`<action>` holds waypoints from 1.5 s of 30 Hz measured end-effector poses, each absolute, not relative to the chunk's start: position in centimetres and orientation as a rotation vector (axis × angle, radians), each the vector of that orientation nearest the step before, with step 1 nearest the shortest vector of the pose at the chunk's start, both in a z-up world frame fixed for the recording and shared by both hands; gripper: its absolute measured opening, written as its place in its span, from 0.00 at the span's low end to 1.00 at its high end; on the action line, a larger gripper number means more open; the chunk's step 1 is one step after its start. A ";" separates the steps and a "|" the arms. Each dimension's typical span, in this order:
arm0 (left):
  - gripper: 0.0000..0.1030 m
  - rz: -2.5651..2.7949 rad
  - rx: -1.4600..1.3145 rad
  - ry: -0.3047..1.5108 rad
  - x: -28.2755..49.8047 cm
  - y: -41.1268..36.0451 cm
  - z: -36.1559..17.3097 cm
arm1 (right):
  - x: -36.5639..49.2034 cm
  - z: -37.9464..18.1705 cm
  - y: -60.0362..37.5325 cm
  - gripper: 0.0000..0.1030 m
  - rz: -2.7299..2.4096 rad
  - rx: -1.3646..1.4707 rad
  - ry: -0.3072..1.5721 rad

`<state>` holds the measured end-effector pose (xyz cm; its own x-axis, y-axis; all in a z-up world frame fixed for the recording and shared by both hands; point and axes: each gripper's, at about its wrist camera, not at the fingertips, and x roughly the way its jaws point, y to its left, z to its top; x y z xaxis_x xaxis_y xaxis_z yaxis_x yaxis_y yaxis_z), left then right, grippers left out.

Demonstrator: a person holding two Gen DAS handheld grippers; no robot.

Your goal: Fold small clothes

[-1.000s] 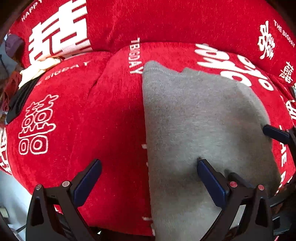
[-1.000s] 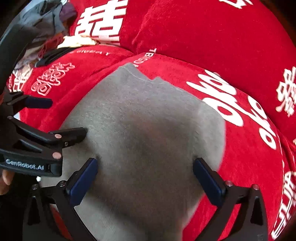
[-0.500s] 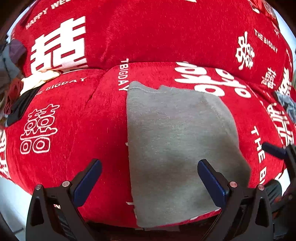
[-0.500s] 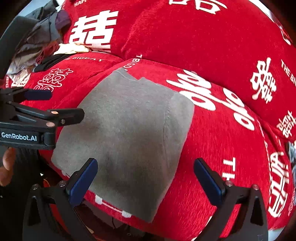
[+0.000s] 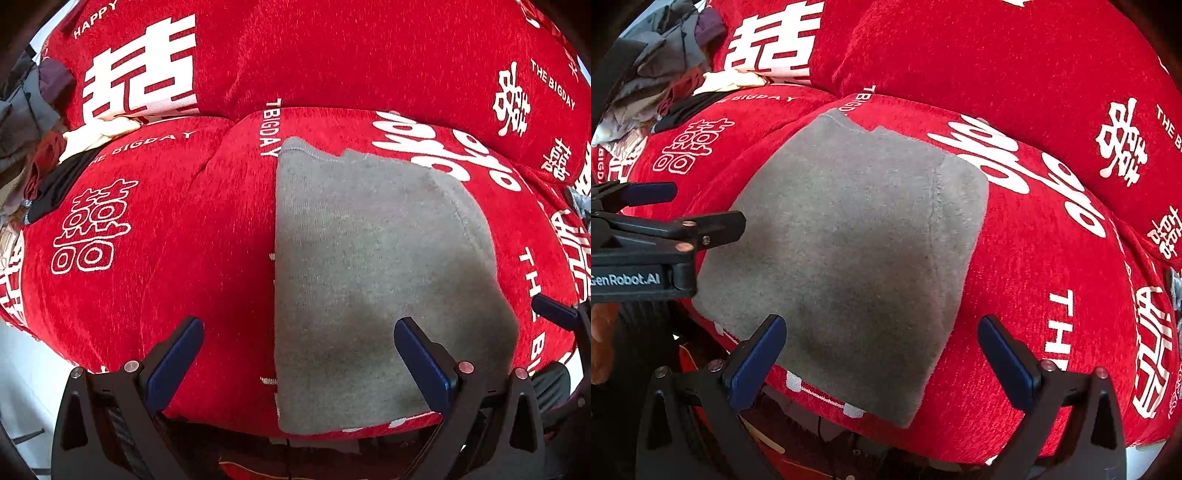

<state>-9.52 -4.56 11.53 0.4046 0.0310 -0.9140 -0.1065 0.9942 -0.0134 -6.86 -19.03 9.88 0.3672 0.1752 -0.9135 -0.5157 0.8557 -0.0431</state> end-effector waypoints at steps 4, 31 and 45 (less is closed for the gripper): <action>1.00 0.082 -0.072 1.162 -9.3 -4.5 11.1 | -6.8 9.8 -18.6 1.00 0.461 -0.362 1.120; 1.00 -0.020 -0.193 1.233 -7.2 -2.3 8.7 | -4.6 9.3 -16.8 1.00 0.416 -0.418 1.201; 1.00 -0.046 -0.211 1.226 -6.9 -1.5 8.6 | -4.0 9.8 -14.7 1.00 0.396 -0.479 1.208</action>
<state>-6.89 -1.49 8.59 0.3398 -0.1481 -0.9288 -0.0784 0.9796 -0.1849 -3.95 -14.75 9.84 0.3091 0.0375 -0.9503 -0.5327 0.8346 -0.1403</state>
